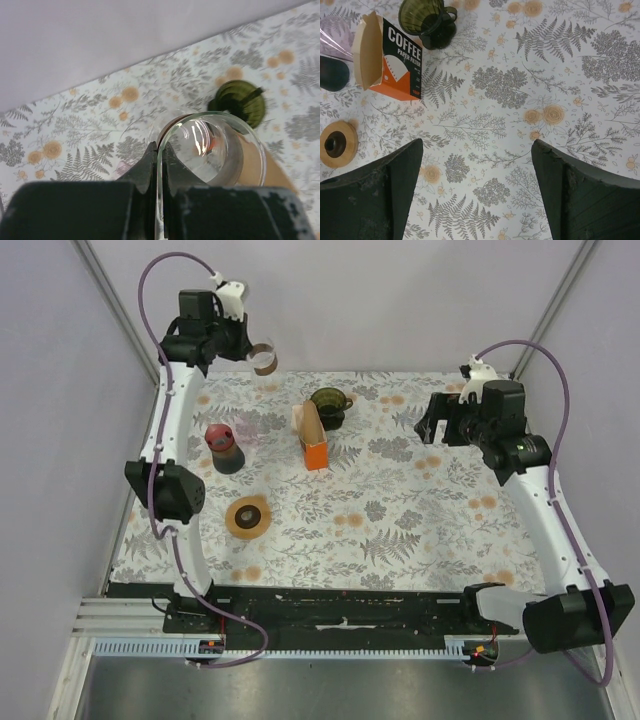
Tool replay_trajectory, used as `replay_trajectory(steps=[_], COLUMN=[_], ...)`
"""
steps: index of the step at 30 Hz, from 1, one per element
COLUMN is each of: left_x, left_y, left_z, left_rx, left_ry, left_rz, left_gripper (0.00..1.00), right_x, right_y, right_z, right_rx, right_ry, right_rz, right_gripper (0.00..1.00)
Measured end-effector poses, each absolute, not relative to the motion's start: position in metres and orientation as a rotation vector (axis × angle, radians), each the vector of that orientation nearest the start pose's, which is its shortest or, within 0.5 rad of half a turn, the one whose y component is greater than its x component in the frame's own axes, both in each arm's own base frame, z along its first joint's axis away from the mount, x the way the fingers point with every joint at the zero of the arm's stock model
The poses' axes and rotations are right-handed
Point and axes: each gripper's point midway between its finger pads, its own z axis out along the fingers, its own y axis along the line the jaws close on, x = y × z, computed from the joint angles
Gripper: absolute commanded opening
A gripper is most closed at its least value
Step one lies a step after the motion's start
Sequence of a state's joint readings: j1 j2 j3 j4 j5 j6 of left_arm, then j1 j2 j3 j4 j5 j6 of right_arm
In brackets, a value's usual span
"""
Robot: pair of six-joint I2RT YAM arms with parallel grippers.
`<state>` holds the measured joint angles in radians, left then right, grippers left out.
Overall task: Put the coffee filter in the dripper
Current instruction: Pick up the coffee server from the center of the board, then place the coffee server at the center of the board.
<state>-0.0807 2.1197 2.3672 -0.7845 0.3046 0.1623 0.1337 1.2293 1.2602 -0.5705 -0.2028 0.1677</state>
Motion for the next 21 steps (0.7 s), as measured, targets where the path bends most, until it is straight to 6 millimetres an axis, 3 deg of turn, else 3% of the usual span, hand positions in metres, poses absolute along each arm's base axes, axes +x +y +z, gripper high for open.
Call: replay_trajectory(steps=[2, 4, 7, 9, 11, 14, 17, 21], left_x=[0.543, 0.512, 0.464, 0.432, 0.407, 0.383, 0.367, 0.370], left_y=[-0.119, -0.163, -0.228, -0.272, -0.307, -0.336, -0.348, -0.348], left_z=[0.333, 0.363, 0.379, 0.375, 0.356, 0.314, 0.267, 0.206], left_rx=[0.445, 0.496, 0.579, 0.642, 0.700, 0.741, 0.735, 0.659], left_ry=[1.989, 1.937, 1.911, 1.926, 1.966, 2.067, 2.189, 2.328], left_rz=[-0.288, -0.338, -0.453, -0.533, -0.572, -0.581, -0.581, -0.522], left_gripper=[0.02, 0.02, 0.02, 0.02, 0.02, 0.02, 0.02, 0.02], right_x=[0.349, 0.345, 0.341, 0.339, 0.336, 0.328, 0.317, 0.307], right_y=[0.089, 0.088, 0.085, 0.083, 0.080, 0.076, 0.071, 0.068], right_z=[0.280, 0.288, 0.297, 0.302, 0.306, 0.309, 0.306, 0.292], right_rx=[-0.093, -0.100, -0.098, -0.097, -0.092, -0.089, -0.080, -0.071], right_ry=[2.089, 2.061, 2.033, 2.019, 2.004, 1.984, 1.974, 1.994], right_rz=[0.392, 0.386, 0.365, 0.354, 0.340, 0.320, 0.299, 0.291], right_gripper=[0.97, 0.98, 0.98, 0.98, 0.98, 0.98, 0.98, 0.98])
